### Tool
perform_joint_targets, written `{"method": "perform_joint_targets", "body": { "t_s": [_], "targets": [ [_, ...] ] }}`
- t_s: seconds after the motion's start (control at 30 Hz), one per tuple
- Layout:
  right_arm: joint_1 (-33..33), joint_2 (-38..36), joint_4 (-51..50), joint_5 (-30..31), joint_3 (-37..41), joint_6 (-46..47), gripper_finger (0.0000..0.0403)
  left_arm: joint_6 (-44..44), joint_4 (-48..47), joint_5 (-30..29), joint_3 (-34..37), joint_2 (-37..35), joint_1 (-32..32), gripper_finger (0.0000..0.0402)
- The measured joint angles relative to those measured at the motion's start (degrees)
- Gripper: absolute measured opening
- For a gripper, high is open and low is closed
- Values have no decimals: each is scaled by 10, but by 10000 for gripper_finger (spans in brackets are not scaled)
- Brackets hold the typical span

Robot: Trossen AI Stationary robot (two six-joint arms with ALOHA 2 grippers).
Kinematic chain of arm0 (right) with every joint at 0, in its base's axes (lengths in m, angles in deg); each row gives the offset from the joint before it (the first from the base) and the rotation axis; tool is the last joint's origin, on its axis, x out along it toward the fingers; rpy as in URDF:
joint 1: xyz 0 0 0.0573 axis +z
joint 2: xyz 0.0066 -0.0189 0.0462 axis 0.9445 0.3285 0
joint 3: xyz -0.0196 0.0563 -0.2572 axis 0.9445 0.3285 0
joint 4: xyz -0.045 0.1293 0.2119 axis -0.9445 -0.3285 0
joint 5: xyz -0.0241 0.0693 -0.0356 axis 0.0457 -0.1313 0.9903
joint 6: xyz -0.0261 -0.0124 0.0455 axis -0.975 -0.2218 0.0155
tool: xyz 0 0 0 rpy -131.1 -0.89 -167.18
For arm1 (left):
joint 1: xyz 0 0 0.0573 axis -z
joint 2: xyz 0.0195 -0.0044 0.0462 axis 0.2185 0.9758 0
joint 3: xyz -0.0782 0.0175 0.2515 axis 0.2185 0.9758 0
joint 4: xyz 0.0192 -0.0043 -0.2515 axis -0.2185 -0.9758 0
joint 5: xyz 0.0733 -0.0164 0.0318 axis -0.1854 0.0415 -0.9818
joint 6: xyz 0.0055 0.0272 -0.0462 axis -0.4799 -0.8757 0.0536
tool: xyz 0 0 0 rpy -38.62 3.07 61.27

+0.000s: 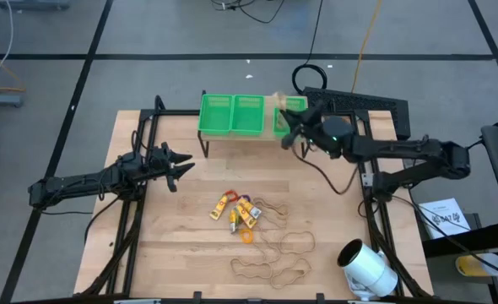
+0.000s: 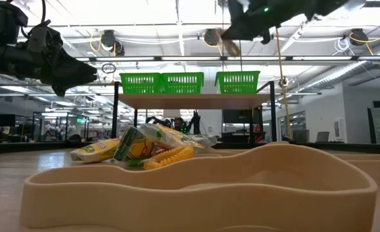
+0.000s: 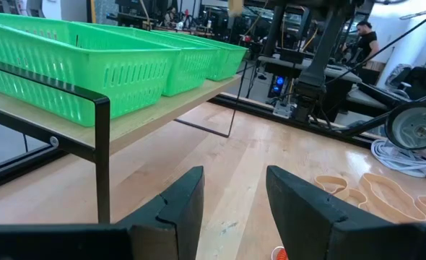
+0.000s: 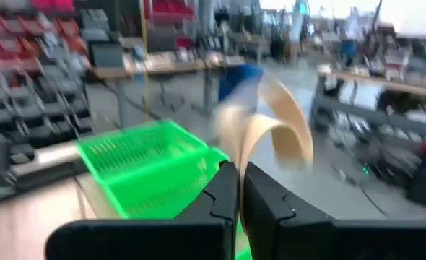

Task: Pick & Place Office Desk Supplies
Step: Put the brown rubber band into the right green bin on the shelf

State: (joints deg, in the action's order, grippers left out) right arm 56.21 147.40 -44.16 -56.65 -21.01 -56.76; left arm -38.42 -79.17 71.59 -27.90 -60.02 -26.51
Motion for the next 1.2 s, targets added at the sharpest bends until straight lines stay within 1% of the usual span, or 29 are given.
{"method": "perform_joint_targets", "body": {
  "t_s": [0.07, 0.27, 0.43, 0.57, 0.83, 1.2],
  "targets": [
    [-15, 7, -49, 0, -13, 19, 3, 0, 0, 0, 0, 0, 0, 159],
    [-34, 16, -103, 1, -14, 61, 3, 0, 0, 0, 0, 0, 0, 159],
    [-34, 16, -122, 6, -14, 65, 5, 0, 0, 0, 0, 0, 0, 159],
    [-34, 15, -138, 32, -15, 64, 5, 0, 0, 0, 0, 0, 0, 159],
    [-34, 16, -187, 32, -14, 83, 6, 0, 0, 0, 0, 0, 0, 159],
    [-34, 15, -181, 31, 6, 97, 8, 0, 0, 0, 0, 0, 0, 159]
  ]
}}
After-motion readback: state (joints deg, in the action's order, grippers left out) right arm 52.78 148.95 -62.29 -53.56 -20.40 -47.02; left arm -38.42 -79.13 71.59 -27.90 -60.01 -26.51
